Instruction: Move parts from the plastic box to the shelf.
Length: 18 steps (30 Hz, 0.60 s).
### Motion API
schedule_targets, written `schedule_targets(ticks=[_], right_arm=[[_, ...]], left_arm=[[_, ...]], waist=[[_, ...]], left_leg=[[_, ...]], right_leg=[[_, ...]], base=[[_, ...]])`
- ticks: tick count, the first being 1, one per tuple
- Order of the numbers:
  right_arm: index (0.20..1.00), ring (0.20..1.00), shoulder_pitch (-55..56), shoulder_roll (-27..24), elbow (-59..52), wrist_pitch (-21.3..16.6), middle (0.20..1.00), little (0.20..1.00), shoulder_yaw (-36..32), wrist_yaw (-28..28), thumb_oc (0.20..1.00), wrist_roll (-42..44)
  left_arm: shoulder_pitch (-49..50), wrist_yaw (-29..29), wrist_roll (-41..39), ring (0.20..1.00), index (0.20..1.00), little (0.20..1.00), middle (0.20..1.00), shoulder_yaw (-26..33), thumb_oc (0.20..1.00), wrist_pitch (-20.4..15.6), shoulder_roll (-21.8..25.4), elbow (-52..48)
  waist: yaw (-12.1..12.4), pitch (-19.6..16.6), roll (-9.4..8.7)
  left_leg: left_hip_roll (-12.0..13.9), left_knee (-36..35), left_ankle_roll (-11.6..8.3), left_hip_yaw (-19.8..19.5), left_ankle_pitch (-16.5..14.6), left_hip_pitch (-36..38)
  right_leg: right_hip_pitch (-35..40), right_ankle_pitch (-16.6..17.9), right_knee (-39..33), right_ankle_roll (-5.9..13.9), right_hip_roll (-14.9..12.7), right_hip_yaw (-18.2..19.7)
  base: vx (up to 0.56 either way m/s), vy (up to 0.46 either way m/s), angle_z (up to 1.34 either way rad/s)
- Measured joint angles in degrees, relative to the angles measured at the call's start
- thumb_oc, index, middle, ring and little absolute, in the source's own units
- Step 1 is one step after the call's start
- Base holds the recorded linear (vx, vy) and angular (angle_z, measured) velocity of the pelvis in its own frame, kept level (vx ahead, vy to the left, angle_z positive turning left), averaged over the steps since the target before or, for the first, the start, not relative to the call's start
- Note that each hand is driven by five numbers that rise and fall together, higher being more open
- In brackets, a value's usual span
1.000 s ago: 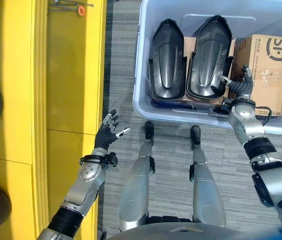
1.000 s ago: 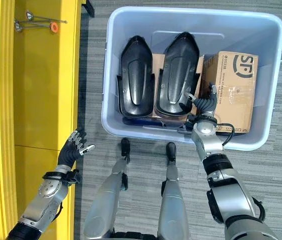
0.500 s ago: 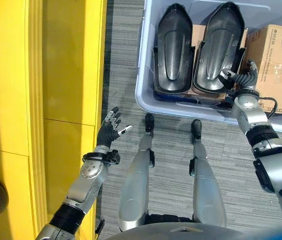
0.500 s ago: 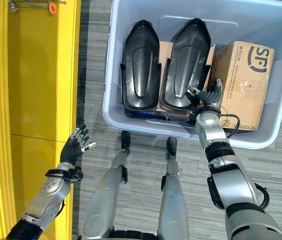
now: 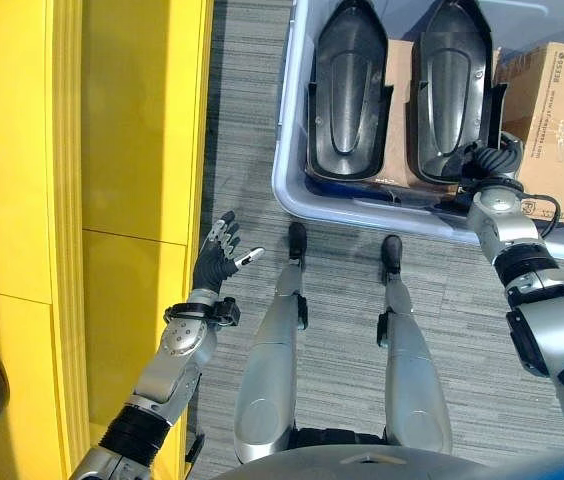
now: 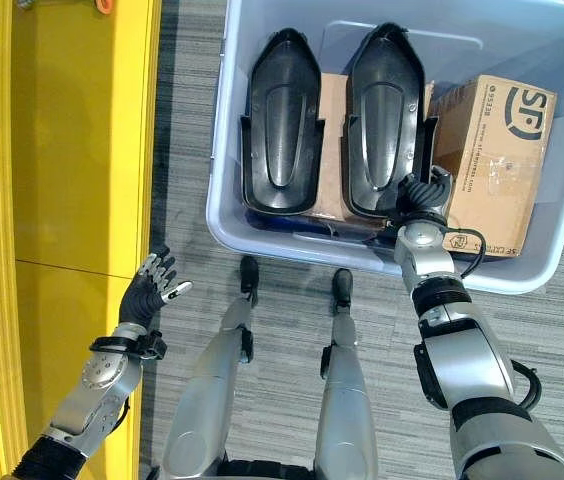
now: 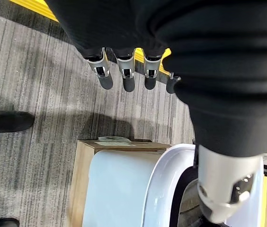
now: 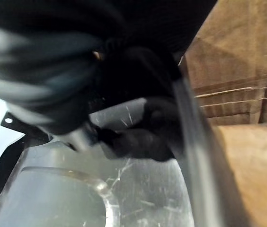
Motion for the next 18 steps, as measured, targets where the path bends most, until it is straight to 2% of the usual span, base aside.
schedule_targets(ticks=[13, 18], right_arm=[[0.200, 0.200, 1.6, 0.0, -0.9, -0.1, 0.200, 0.200, -0.7, -0.2, 0.200, 1.5], [0.200, 0.200, 14.2, 0.6, -14.5, -0.3, 0.200, 0.200, -2.8, -0.1, 0.200, 2.5]], left_arm=[[-0.8, 0.1, -0.4, 1.000, 1.000, 1.000, 1.000, 0.0, 1.000, 0.0, 0.0, 0.0], [-0.7, 0.1, -0.4, 1.000, 1.000, 1.000, 1.000, 0.2, 1.000, 0.1, 0.0, 0.0]], waist=[[-0.2, 0.0, -0.04], [-0.4, -0.1, -0.25]], left_leg=[[0.0, 0.9, 0.04, -1.1, 0.0, 0.7], [0.0, 0.9, 0.29, -1.2, -0.2, 2.5]], right_leg=[[1.5, 0.0, 0.2, -0.01, 0.1, -0.9], [3.2, -0.3, 0.6, -0.12, 0.1, -1.1]], base=[[0.00, -0.002, 0.03], [0.00, -0.008, 0.01]])
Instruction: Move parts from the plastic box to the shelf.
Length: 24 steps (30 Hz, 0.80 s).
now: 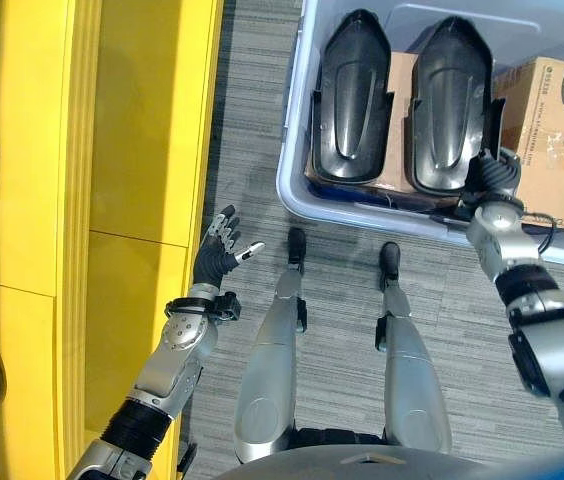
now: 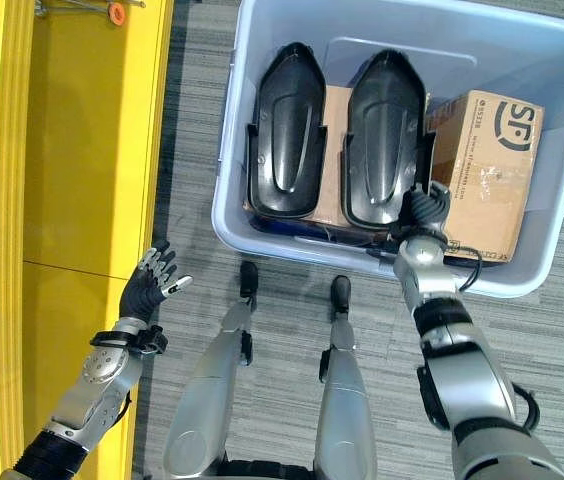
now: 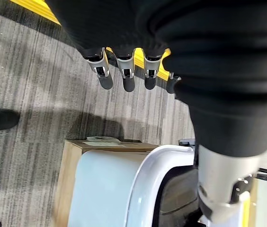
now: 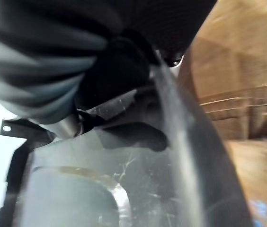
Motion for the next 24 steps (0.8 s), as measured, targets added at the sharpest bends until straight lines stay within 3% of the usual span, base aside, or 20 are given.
schedule_targets(ticks=[5, 9, 11, 14, 17, 20, 24], right_arm=[[0.200, 0.200, 7.0, 0.7, -6.0, -0.7, 0.200, 0.200, -1.7, 0.2, 0.200, 0.0], [0.200, 0.200, 19.0, 5.2, -19.0, -2.4, 0.200, 0.200, -6.8, 0.5, 0.200, 1.0], [0.200, 0.200, 22.5, 6.8, -22.7, -3.1, 0.200, 0.200, -6.8, 1.5, 0.200, 1.1], [0.200, 0.200, 25.6, 6.8, -30.6, -3.6, 0.200, 0.200, -8.9, 2.7, 0.200, 1.2], [0.200, 0.200, 29.8, 6.8, -37.3, -4.4, 0.200, 0.200, -9.8, 4.7, 0.200, 1.2], [0.200, 0.200, 35.7, 7.4, -39.8, -4.8, 0.200, 0.200, -10.0, 7.6, 0.200, 1.1], [0.200, 0.200, 40.9, 7.4, -40.3, -4.7, 0.200, 0.200, -10.9, 10.1, 0.200, 1.1]], left_arm=[[0.5, -0.2, 0.0, 1.000, 1.000, 1.000, 1.000, 0.3, 1.000, 0.1, 0.1, 0.0], [3.0, -0.6, 0.0, 1.000, 1.000, 1.000, 1.000, 2.8, 1.000, 0.6, 0.0, -0.1], [5.2, -0.9, 0.0, 1.000, 1.000, 1.000, 1.000, 4.8, 1.000, 1.4, -0.1, 0.0], [5.2, -1.8, 0.0, 1.000, 1.000, 1.000, 1.000, 5.1, 1.000, 2.0, -0.3, 0.0], [7.3, -2.1, 0.1, 1.000, 1.000, 1.000, 1.000, 5.7, 1.000, 3.0, -0.8, 0.0], [9.9, -3.2, 0.5, 1.000, 1.000, 1.000, 1.000, 7.3, 1.000, 3.5, -1.3, 0.0], [11.4, -3.8, 0.8, 1.000, 1.000, 1.000, 1.000, 8.7, 1.000, 4.1, -2.1, 0.0]], waist=[[-1.2, -0.2, -0.38], [-2.2, -0.9, -2.71], [-2.2, -3.8, -4.25], [-2.4, -4.3, -4.45], [-2.1, -7.7, -5.09], [-2.4, -11.4, -5.95], [-3.3, -13.2, -6.36]], left_leg=[[0.0, 0.1, -0.28, -0.2, -0.5, 0.6], [0.1, 0.0, -0.25, -0.5, -1.0, 4.6], [0.2, -0.1, -0.67, -0.7, -1.7, 5.5], [0.1, -0.3, -0.61, -1.5, -1.9, 8.0], [0.0, -2.8, -0.67, -1.6, -1.9, 12.2], [0.1, -5.1, -0.88, -1.6, -1.8, 15.0], [0.2, -7.5, -1.18, -1.8, -1.4, 18.9]], right_leg=[[0.7, -0.7, 0.4, -0.14, -0.1, -0.1], [4.8, -1.2, 0.5, -0.06, 0.0, -0.5], [5.6, -1.7, 0.3, -0.31, -0.1, -0.5], [9.2, -1.7, -1.1, -0.34, -0.2, -1.5], [13.5, -1.8, -2.9, -0.51, -0.3, -2.0], [15.9, -2.0, -4.7, -0.69, -0.3, -2.4], [19.1, -2.9, -4.8, -0.70, -0.3, -3.2]], base=[[0.01, -0.014, 0.01], [0.05, -0.048, 0.04], [0.08, -0.043, 0.02], [0.09, -0.019, 0.13], [0.12, -0.016, 0.07], [0.09, -0.006, 0.04], [0.07, -0.014, 0.05]])
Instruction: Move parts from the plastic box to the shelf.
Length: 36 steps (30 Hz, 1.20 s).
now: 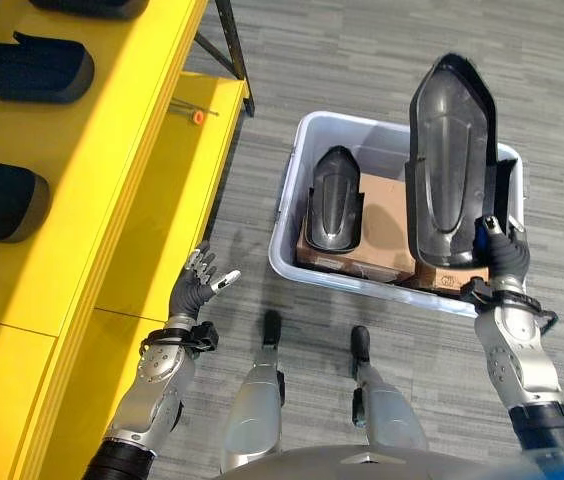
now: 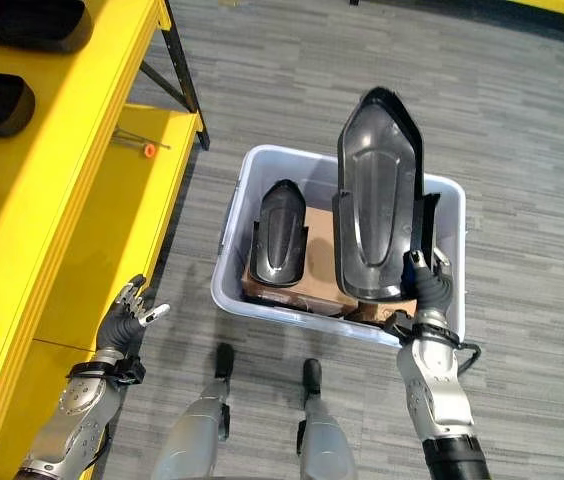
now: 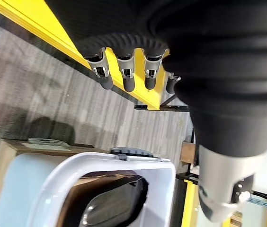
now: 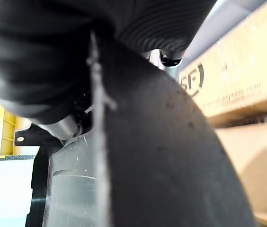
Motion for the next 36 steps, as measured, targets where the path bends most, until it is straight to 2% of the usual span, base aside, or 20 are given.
schedule_targets(ticks=[4, 9, 12, 16, 17, 18, 19, 22, 23, 24, 25, 26, 27, 28, 30, 31, 32, 33, 34, 36], right_arm=[[0.200, 0.200, 3.8, 1.1, -0.1, 1.3, 0.200, 0.200, 0.0, 2.6, 0.200, 0.0], [0.200, 0.200, 8.6, 1.9, -0.3, 3.2, 0.200, 0.200, 2.3, 6.9, 0.200, 0.1], [0.200, 0.200, 10.4, 1.5, -3.7, 4.4, 0.200, 0.200, 4.9, 10.2, 0.200, 0.1], [0.200, 0.200, 10.3, 0.7, -3.7, 4.5, 0.200, 0.200, 4.8, 10.8, 0.200, 0.1], [0.200, 0.200, 10.3, -0.9, -3.9, 4.8, 0.200, 0.200, 5.0, 10.8, 0.200, 0.1], [0.200, 0.200, 10.4, -1.8, -4.0, 4.8, 0.200, 0.200, 4.9, 10.8, 0.200, 0.0], [0.200, 0.200, 10.3, -2.4, -4.1, 4.8, 0.200, 0.200, 4.9, 10.8, 0.200, 0.0], [0.200, 0.200, 10.1, -3.2, -4.2, 4.8, 0.200, 0.200, 4.6, 10.4, 0.200, 0.0], [0.200, 0.200, 11.1, -2.9, -4.3, 4.8, 0.200, 0.200, 4.3, 10.3, 0.200, 0.0], [0.200, 0.200, 11.2, -2.5, -4.3, 4.9, 0.200, 0.200, 4.5, 10.3, 0.200, -0.1], [0.200, 0.200, 11.2, -2.4, -4.7, 4.8, 0.200, 0.200, 4.9, 10.4, 0.200, -0.1], [0.200, 0.200, 11.8, -2.4, -5.0, 4.8, 0.200, 0.200, 4.9, 10.6, 0.200, -0.1], [0.200, 0.200, 13.6, -2.4, -7.4, 4.8, 0.200, 0.200, 4.3, 10.2, 0.200, 0.0], [0.200, 0.200, 14.8, -1.8, -9.2, 4.8, 0.200, 0.200, 3.5, 10.5, 0.200, 0.0], [0.200, 0.200, 15.7, -0.5, -9.7, 4.6, 0.200, 0.200, 1.6, 10.6, 0.200, 0.2], [0.200, 0.200, 15.5, -0.2, -8.4, 4.6, 0.200, 0.200, -0.4, 10.0, 0.200, 1.0], [0.200, 0.200, 15.6, 2.0, -7.6, 4.6, 0.200, 0.200, -0.7, 10.0, 0.200, 1.2], [0.200, 0.200, 15.3, 3.3, -7.5, 4.6, 0.200, 0.200, -0.1, 10.1, 0.200, 1.2], [0.200, 0.200, 15.2, 4.1, -7.5, 4.5, 0.200, 0.200, 0.5, 10.5, 0.200, 1.2], [0.200, 0.200, 15.3, 4.1, -7.4, 4.5, 0.200, 0.200, 0.2, 10.5, 0.200, 1.2]], left_arm=[[1.0, -0.4, 0.3, 1.000, 1.000, 1.000, 1.000, 2.4, 1.000, 0.1, -2.0, 0.0], [4.4, -0.6, 1.4, 1.000, 1.000, 1.000, 1.000, 3.3, 1.000, 1.0, -3.8, 0.0], [7.3, -0.7, 2.0, 1.000, 1.000, 1.000, 1.000, 4.2, 1.000, 1.3, -5.6, 0.0], [8.2, -1.8, 2.4, 1.000, 1.000, 1.000, 1.000, 4.1, 1.000, 1.6, -6.6, 0.1], [7.9, -1.8, 2.4, 1.000, 1.000, 1.000, 1.000, 4.3, 1.000, 1.7, -7.9, 0.3], [7.9, -1.8, 2.4, 1.000, 1.000, 1.000, 1.000, 4.0, 1.000, 1.7, -8.6, 0.3], [7.9, -1.8, 2.4, 1.000, 1.000, 1.000, 1.000, 3.3, 1.000, 1.7, -8.6, 0.3], [7.5, -1.8, 2.5, 1.000, 1.000, 1.000, 1.000, 2.0, 1.000, 1.9, -8.5, 0.7], [7.0, -1.9, 2.5, 1.000, 1.000, 1.000, 1.000, 1.6, 1.000, 2.0, -8.3, 0.7], [6.8, -1.9, 2.5, 1.000, 1.000, 1.000, 1.000, 1.7, 1.000, 2.0, -8.0, 1.3], [7.3, -1.9, 2.5, 1.000, 1.000, 1.000, 1.000, 1.9, 1.000, 2.1, -7.8, 1.4], [6.5, -2.1, 2.6, 1.000, 1.000, 1.000, 1.000, 1.8, 1.000, 2.2, -8.2, 3.1], [5.9, -2.6, 2.6, 1.000, 1.000, 1.000, 1.000, 2.0, 1.000, 2.2, -9.1, 3.4], [5.7, -2.8, 2.6, 1.000, 1.000, 1.000, 1.000, 2.5, 1.000, 2.1, -9.7, 3.0], [4.6, -3.1, 3.2, 1.000, 1.000, 1.000, 1.000, 2.3, 1.000, 2.1, -10.3, 2.7], [3.2, -3.1, 3.7, 1.000, 1.000, 1.000, 1.000, 1.6, 1.000, 2.2, -10.4, 2.5], [2.9, -3.0, 3.7, 1.000, 1.000, 1.000, 1.000, 1.3, 1.000, 2.1, -9.6, 2.7], [3.4, -3.0, 3.7, 1.000, 1.000, 1.000, 1.000, 1.5, 1.000, 2.0, -9.4, 2.8], [4.7, -3.1, 3.7, 1.000, 1.000, 1.000, 1.000, 1.6, 1.000, 2.2, -9.1, 3.0], [6.0, -3.1, 3.7, 1.000, 1.000, 1.000, 1.000, 1.8, 1.000, 2.2, -7.5, 2.9]], waist=[[-1.3, -1.3, -0.06], [-2.6, -6.1, 0.29], [-2.5, -7.9, 1.18], [-1.5, -9.1, 1.97], [-1.6, -9.0, 2.56], [-1.5, -8.9, 2.90], [-1.2, -8.9, 3.23], [-0.1, -8.0, 4.58], [-0.1, -7.4, 3.55], [0.6, -6.4, 1.65], [0.8, -6.5, 1.05], [0.4, -6.4, 0.30], [-0.8, -6.5, 0.24], [-2.9, -6.8, 0.89], [-5.3, -7.4, 2.39], [-6.5, -7.2, 3.45], [-5.5, -7.9, 2.11], [-4.2, -8.3, 1.41], [-4.2, -9.2, -0.04], [-3.2, -9.5, -0.28]], left_leg=[[0.2, -2.4, -0.27, 0.1, 0.5, 3.6], [1.5, -4.1, -0.77, 0.4, 0.0, 8.3], [4.1, -4.1, -1.58, 1.6, -0.2, 11.3], [6.3, -3.9, -2.52, 1.3, 0.3, 11.2], [6.9, -2.6, -3.55, -0.5, -0.1, 9.7], [7.2, -3.3, -3.69, -1.8, 0.1, 9.5], [7.8, -3.9, -3.73, -2.3, 0.2, 9.2], [8.8, -3.6, -0.90, -1.7, -0.1, 7.2], [8.7, -3.9, 0.68, 2.0, -4.7, 6.9], [7.8, -1.5, 0.37, 4.1, -4.3, 6.5], [6.8, 2.4, -0.53, 5.5, -4.4, 6.0], [6.5, 11.7, -1.22, 6.1, -6.6, 5.2], [7.1, 20.3, -2.85, 7.2, -8.2, 5.6], [9.3, 22.0, -4.34, 9.9, -9.2, 7.8], [11.3, 14.1, -5.61, 11.2, -9.4, 13.1], [11.3, 6.1, -6.34, 12.1, -10.9, 16.3], [9.0, 3.4, -5.11, 12.6, -11.4, 17.2], [7.6, 3.4, -4.43, 12.7, -11.7, 17.0], [5.3, 4.1, -2.95, 11.1, -12.4, 15.9], [2.5, 6.2, -0.90, 8.5, -13.1, 14.1]], right_leg=[[2.4, -0.7, 0.0, -0.02, 0.1, 0.0], [5.9, -2.2, 0.0, -0.50, 1.3, 0.3], [8.2, -2.7, 0.0, -1.52, 3.9, 1.7], [8.7, -2.5, 0.1, -3.22, 6.7, 1.2], [8.4, -3.1, 1.0, -3.98, 7.6, -0.3], [8.6, -3.3, 1.0, -4.33, 8.1, -1.2], [8.6, -3.4, 1.1, -4.59, 8.7, -2.3], [8.2, -3.8, 2.2, -5.92, 9.7, -5.7], [7.4, -4.0, 2.1, -7.71, 7.4, -9.2], [7.4, -4.1, 1.7, -8.02, 5.6, -9.9], [7.5, -3.0, 1.5, -8.59, 4.2, -10.8], [7.5, -2.5, 1.5, -8.09, 2.5, -13.0], [8.1, -2.4, 1.1, -7.80, 1.3, -15.6], [8.2, -2.5, 1.4, -7.51, 0.9, -18.5], [7.7, -3.3, 3.3, -5.63, 0.6, -21.7], [7.0, -4.4, 6.4, -3.97, -0.1, -23.9], [5.7, -4.2, 7.8, -2.18, -2.0, -23.5], [5.6, -3.5, 7.8, -1.42, -3.4, -22.4], [6.2, -3.1, 8.1, -1.02, -6.2, -22.5], [6.8, -1.9, 9.1, -1.26, -9.3, -21.8]], base=[[0.04, -0.033, -0.01], [0.02, -0.117, -0.08], [-0.06, -0.215, -0.24], [-0.13, -0.203, 0.05], [-0.12, -0.156, 0.43], [-0.16, -0.133, 0.62], [-0.15, -0.084, 0.57], [-0.17, -0.083, 0.70], [-0.22, -0.057, 0.97], [-0.22, -0.048, 0.89], [-0.30, -0.023, 0.53], [-0.16, 0.038, 0.87], [-0.11, 0.097, 1.24], [-0.05, 0.211, 1.41], [-0.02, 0.202, 1.34], [0.04, 0.238, 1.21], [0.05, 0.310, 0.81], [0.04, 0.303, 0.46], [0.03, 0.278, 0.61], [0.02, 0.276, 0.91]])
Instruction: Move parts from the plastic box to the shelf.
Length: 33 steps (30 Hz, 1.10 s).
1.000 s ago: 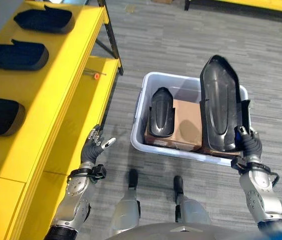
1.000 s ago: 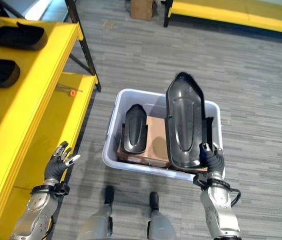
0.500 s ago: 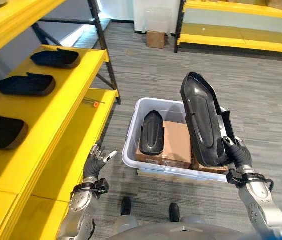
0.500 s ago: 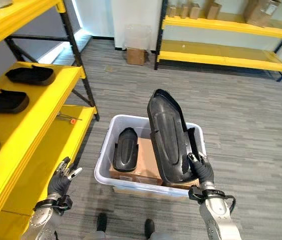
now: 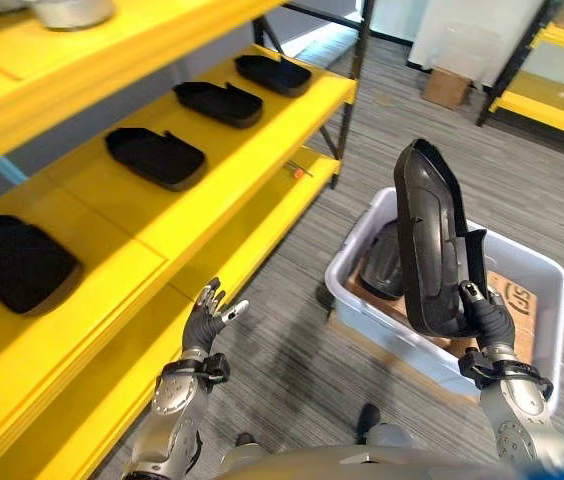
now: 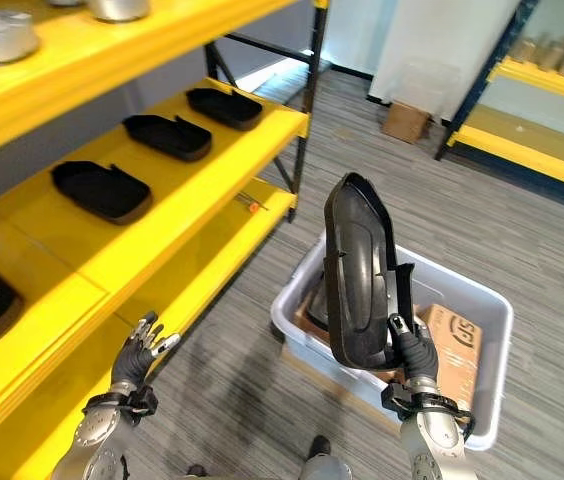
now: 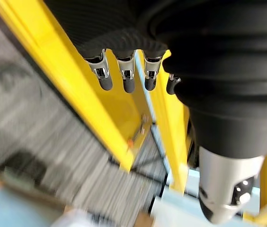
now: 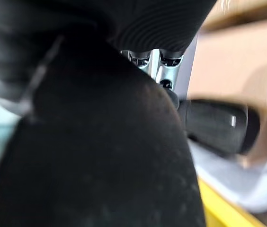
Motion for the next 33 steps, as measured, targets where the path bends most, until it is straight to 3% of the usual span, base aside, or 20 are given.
schedule_targets(ticks=[4, 5, 7, 9, 10, 11, 12, 13, 14, 15, 16, 17, 18, 19, 21, 26, 30, 31, 32, 33], right_arm=[[0.200, 0.200, -0.7, 0.2, -0.1, 0.0, 0.200, 0.200, -0.4, 0.2, 0.200, 0.0], [0.200, 0.200, -1.4, 0.3, -0.1, 0.1, 0.200, 0.200, -0.1, 0.1, 0.200, 0.0], [0.200, 0.200, -2.2, 0.7, -0.1, 0.3, 0.200, 0.200, 0.4, 0.5, 0.200, -0.1], [0.200, 0.200, -2.4, 2.3, 0.2, 0.4, 0.200, 0.200, 0.6, 0.7, 0.200, -0.1], [0.200, 0.200, -2.8, 3.2, 0.7, 0.3, 0.200, 0.200, 1.0, 1.0, 0.200, -0.1], [0.200, 0.200, -2.6, 5.3, 1.4, 0.3, 0.200, 0.200, 0.8, 0.4, 0.200, 0.0], [0.200, 0.200, -2.3, 5.0, 1.9, 0.4, 0.200, 0.200, 1.0, 0.3, 0.200, 0.0], [0.200, 0.200, -0.9, 4.1, 1.9, 0.4, 0.200, 0.200, 1.5, 0.3, 0.200, 0.3], [0.200, 0.200, 0.5, 4.5, 2.4, 0.6, 0.200, 0.200, 2.2, 0.8, 0.200, 0.9], [0.200, 0.200, 0.8, 4.7, 3.1, 1.3, 0.200, 0.200, 3.2, 1.1, 0.200, 1.0], [0.200, 0.200, 1.4, 4.5, 3.3, 1.6, 0.200, 0.200, 3.3, 1.5, 0.200, 1.0], [0.200, 0.200, 2.7, 4.2, 3.5, 1.6, 0.200, 0.200, 3.4, 2.2, 0.200, 1.2], [0.200, 0.200, 3.8, 3.9, 3.3, 1.6, 0.200, 0.200, 2.3, 2.3, 0.200, 1.5], [0.200, 0.200, 3.9, 3.8, 3.3, 1.5, 0.200, 0.200, 1.7, 2.2, 0.200, 1.8], [0.200, 0.200, 4.2, 3.8, 3.3, 1.4, 0.200, 0.200, 1.2, 2.1, 0.200, 2.4], [0.200, 0.200, 4.2, 1.4, 3.4, 1.5, 0.200, 0.200, 1.7, 2.2, 0.200, 3.2], [0.200, 0.200, 3.9, 1.3, 3.4, 1.6, 0.200, 0.200, 2.1, 2.1, 0.200, 3.4], [0.200, 0.200, 3.3, 1.3, 3.4, 1.6, 0.200, 0.200, 2.1, 2.1, 0.200, 3.4], [0.200, 0.200, 2.8, 0.7, 3.4, 1.4, 0.200, 0.200, 2.0, 1.9, 0.200, 3.5], [0.200, 0.200, 2.7, -2.5, 3.4, 1.4, 0.200, 0.200, 1.3, 1.8, 0.200, 3.6]], left_arm=[[1.0, 0.1, 0.0, 1.000, 1.000, 1.000, 1.000, 3.1, 1.000, -0.2, 2.1, -0.1], [1.2, 0.2, 0.0, 1.000, 1.000, 1.000, 1.000, 4.0, 1.000, -0.2, 2.6, -0.1], [1.6, 0.2, 0.0, 1.000, 1.000, 1.000, 1.000, 4.0, 1.000, -0.2, 3.5, -0.1], [1.3, 0.4, 0.1, 1.000, 1.000, 1.000, 1.000, 4.8, 1.000, -0.2, 5.1, -0.1], [1.4, 0.5, 0.1, 1.000, 1.000, 1.000, 1.000, 5.5, 1.000, -0.1, 5.4, -0.2], [0.7, 0.4, 0.7, 1.000, 1.000, 1.000, 1.000, 5.3, 1.000, -0.1, 6.0, 0.0], [-0.4, 0.5, 1.0, 1.000, 1.000, 1.000, 1.000, 5.0, 1.000, -0.3, 5.9, 0.1], [-2.0, 0.5, 1.0, 1.000, 1.000, 1.000, 1.000, 3.4, 1.000, -0.5, 5.1, 0.5], [-3.4, 0.3, 1.1, 1.000, 1.000, 1.000, 1.000, 1.9, 1.000, -0.7, 5.6, 1.1], [-3.1, 0.1, 1.1, 1.000, 1.000, 1.000, 1.000, 1.7, 1.000, -0.8, 5.8, 0.6], [-2.4, 0.1, 1.2, 1.000, 1.000, 1.000, 1.000, 1.5, 1.000, -0.8, 5.7, 0.5], [0.7, 0.0, 1.9, 1.000, 1.000, 1.000, 1.000, 1.0, 1.000, -0.6, 5.5, -0.2], [2.6, -0.9, 2.6, 1.000, 1.000, 1.000, 1.000, 0.7, 1.000, -0.4, 5.4, -0.4], [2.8, -1.1, 2.6, 1.000, 1.000, 1.000, 1.000, 0.5, 1.000, -0.1, 4.7, -0.3], [1.2, -1.3, 2.7, 1.000, 1.000, 1.000, 1.000, 0.1, 1.000, 0.0, 3.8, -0.1], [0.4, -1.4, 3.2, 1.000, 1.000, 1.000, 1.000, -1.4, 1.000, -0.1, 1.4, -0.3], [0.8, -1.4, 3.1, 1.000, 1.000, 1.000, 1.000, -1.1, 1.000, -0.1, 0.9, -0.3], [0.7, -1.4, 3.1, 1.000, 1.000, 1.000, 1.000, -1.0, 1.000, -0.1, 0.9, -0.3], [-0.1, -1.4, 3.1, 1.000, 1.000, 1.000, 1.000, -1.3, 1.000, -0.1, 0.9, -0.3], [-1.4, -1.3, 3.1, 1.000, 1.000, 1.000, 1.000, -1.5, 1.000, -0.1, 0.3, -0.4]], waist=[[3.2, 0.0, -0.79], [3.9, 0.5, -1.75], [4.3, 1.0, -2.36], [4.9, 1.9, -3.39], [5.4, 1.7, -3.72], [4.5, 1.6, -4.35], [2.7, 2.2, -3.52], [0.7, 2.7, -1.60], [-0.1, 3.5, 0.33], [0.0, 3.3, -0.24], [0.0, 3.1, -0.94], [0.0, 2.3, -2.07], [0.4, 1.2, -3.20], [0.0, 0.8, -2.98], [-1.8, 0.9, -2.26], [-1.3, -0.2, 0.29], [-1.0, -0.1, 0.12], [-0.9, 0.3, -0.16], [-1.0, 1.4, -1.70], [-1.1, 3.9, 0.43]], left_leg=[[-2.5, 8.5, 2.32, -3.2, -3.0, -5.8], [-4.4, 11.5, 3.54, -4.1, -3.6, -8.5], [-5.8, 13.1, 4.37, -4.2, -3.6, -10.3], [-8.0, 12.9, 6.94, -4.9, -2.8, -11.3], [-8.7, 12.3, 8.07, -5.2, -2.1, -11.9], [-11.2, 12.0, 9.24, -6.7, -1.8, -13.1], [-12.0, 10.8, 10.94, -6.9, -1.4, -12.8], [-13.1, 10.7, 12.61, -11.0, 0.8, -12.8], [-11.2, 6.8, 10.87, -13.7, 3.1, -11.7], [-10.6, 2.7, 9.76, -12.0, 4.8, -9.8], [-10.7, 0.0, 10.49, -11.4, 5.9, -8.0], [-11.8, -4.0, 11.08, -10.7, 6.6, -4.2], [-13.0, -6.1, 10.73, -10.4, 6.9, -1.7], [-13.3, -7.0, 10.72, -11.5, 6.9, -1.0], [-13.4, -7.1, 11.32, -13.2, 7.6, -0.5], [-13.9, -8.8, 10.04, -11.9, 6.8, 5.0], [-13.3, -7.4, 7.77, -13.3, 5.3, 4.8], [-13.4, -5.5, 6.74, -13.4, 4.6, 3.7], [-15.3, 6.5, 2.95, -13.7, 2.3, -3.1], [-14.0, 13.4, 1.95, -13.0, -2.3, -6.5]], right_leg=[[0.8, 3.7, 0.2, -0.93, -2.9, 0.2], [0.6, 5.4, 0.3, -0.84, -4.3, 1.5], [0.6, 8.0, 0.3, -0.75, -5.6, 1.7], [-0.8, 10.5, 0.8, 0.36, -7.7, 3.0], [-1.0, 10.3, 1.4, 1.42, -6.5, 3.8], [-0.9, 12.8, 2.3, 0.98, -8.2, 6.2], [-2.5, 14.6, 6.7, 0.67, -9.0, 11.5], [-6.8, 5.2, 13.6, 4.11, -3.9, 27.5], [-8.2, -4.4, 14.8, 6.06, 6.1, 37.0], [-10.0, -6.0, 13.7, 5.32, 9.1, 34.6], [-10.8, -6.7, 12.5, 4.42, 11.1, 31.3], [-11.1, -7.2, 9.9, 2.14, 15.9, 27.7], [-10.3, -5.5, 5.8, -0.14, 18.2, 26.2], [-9.7, -4.7, 2.5, -1.23, 19.7, 28.3], [-9.3, -2.9, -0.6, -1.20, 21.4, 32.6], [-3.1, 2.5, -6.6, -0.68, 16.1, 31.2], [-0.7, 2.2, -9.1, -1.31, 16.2, 31.0], [-0.5, 2.2, -9.1, -1.36, 16.1, 30.9], [-0.1, 1.5, -9.0, -2.28, 15.1, 29.4], [-0.3, 0.7, -8.7, -3.98, 16.3, 26.8]], base=[[-0.01, 0.315, 0.64], [-0.03, 0.356, 0.73], [-0.03, 0.241, 0.62], [0.00, 0.229, 0.43], [0.09, 0.373, 0.59], [0.17, 0.417, 0.91], [0.17, 0.403, 1.38], [0.13, 0.329, 1.59], [0.08, 0.162, 1.26], [0.09, 0.115, 0.83], [0.13, 0.091, 0.26], [0.15, 0.090, 0.18], [0.14, 0.082, 0.16], [0.08, 0.045, 0.24], [0.03, -0.003, 0.47], [0.08, -0.078, 0.02], [-0.04, -0.044, 0.18], [-0.13, 0.001, 0.59], [-0.10, 0.025, 1.14], [-0.03, 0.109, 1.20]])
